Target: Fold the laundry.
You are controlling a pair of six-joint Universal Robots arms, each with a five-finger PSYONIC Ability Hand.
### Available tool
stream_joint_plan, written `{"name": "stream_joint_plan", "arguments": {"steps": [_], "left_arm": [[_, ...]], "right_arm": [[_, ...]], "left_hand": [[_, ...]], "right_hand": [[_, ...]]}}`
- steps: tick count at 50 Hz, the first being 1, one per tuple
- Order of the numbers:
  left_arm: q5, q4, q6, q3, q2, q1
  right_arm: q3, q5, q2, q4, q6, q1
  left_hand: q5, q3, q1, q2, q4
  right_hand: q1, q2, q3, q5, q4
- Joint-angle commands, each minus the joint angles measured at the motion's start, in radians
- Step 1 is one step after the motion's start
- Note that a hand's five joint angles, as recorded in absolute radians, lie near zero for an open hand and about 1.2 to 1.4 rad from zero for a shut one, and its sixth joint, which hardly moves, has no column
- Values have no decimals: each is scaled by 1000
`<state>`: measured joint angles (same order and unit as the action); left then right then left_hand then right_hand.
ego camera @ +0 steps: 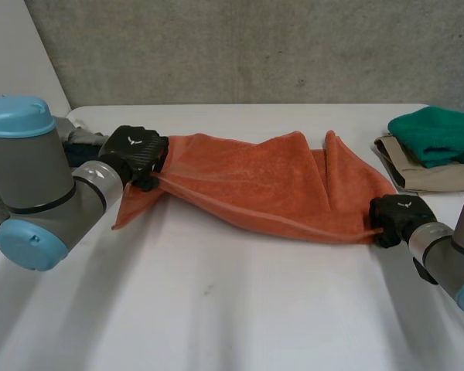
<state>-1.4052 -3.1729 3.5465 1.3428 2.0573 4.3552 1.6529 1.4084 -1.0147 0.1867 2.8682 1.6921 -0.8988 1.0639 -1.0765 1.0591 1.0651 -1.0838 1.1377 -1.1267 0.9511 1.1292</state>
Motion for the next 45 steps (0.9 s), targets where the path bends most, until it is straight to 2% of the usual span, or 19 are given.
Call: {"name": "stream_joint_plan", "arguments": {"steps": [1,6,9,13,17,21,25,32,36,37,40,41,45], "left_arm": [[0,25,-26,15,-31,-3],[6,79,-37,39,-77,-5],[0,139,-31,61,-111,-5],[-9,243,-28,93,-137,9],[-3,344,6,124,-138,30],[-1,421,101,125,-99,29],[-14,427,170,66,-39,26],[-61,407,201,-192,69,-11],[-71,329,192,-414,109,-20],[-63,274,189,-491,112,-19],[-60,173,180,-591,112,-17],[-63,92,175,-638,110,-16],[-78,-95,152,-704,92,-9]], "right_arm": [[39,0,-42,120,42,-8],[57,-9,-137,106,66,-18],[50,-45,-192,10,53,-44],[12,-103,-229,-202,-22,-103],[-28,-146,-228,-420,-194,-147],[-73,-147,-214,-645,-496,-181],[-146,-114,-170,-704,-587,-155],[-361,-55,-62,-624,-508,-54],[-533,-14,-19,-436,-434,-19],[-591,9,-16,-335,-402,-14],[-659,37,-19,-172,-348,-8],[-689,49,-27,-57,-307,-5],[-723,75,-53,207,-225,4]], "left_hand": [[-144,154,-141,158,152],[-168,177,-164,182,176],[-168,177,-164,182,176],[-188,198,-185,202,196],[-215,224,-211,229,223],[-218,227,-214,232,226],[-218,227,-214,232,226],[-218,227,-214,232,226],[-218,227,-214,232,226],[-218,227,-214,232,226],[-220,230,-217,235,229],[-220,230,-217,235,229],[-220,230,-217,235,229]], "right_hand": [[-312,259,-270,271,267],[-312,259,-270,271,267],[-312,259,-270,271,267],[-312,259,-270,271,267],[-312,259,-270,271,267],[-312,259,-270,271,267],[-312,259,-270,271,267],[-312,259,-270,271,267],[-312,259,-270,271,267],[-312,259,-270,271,267],[-312,259,-270,271,267],[-312,259,-270,271,267],[-312,259,-270,271,267]]}}
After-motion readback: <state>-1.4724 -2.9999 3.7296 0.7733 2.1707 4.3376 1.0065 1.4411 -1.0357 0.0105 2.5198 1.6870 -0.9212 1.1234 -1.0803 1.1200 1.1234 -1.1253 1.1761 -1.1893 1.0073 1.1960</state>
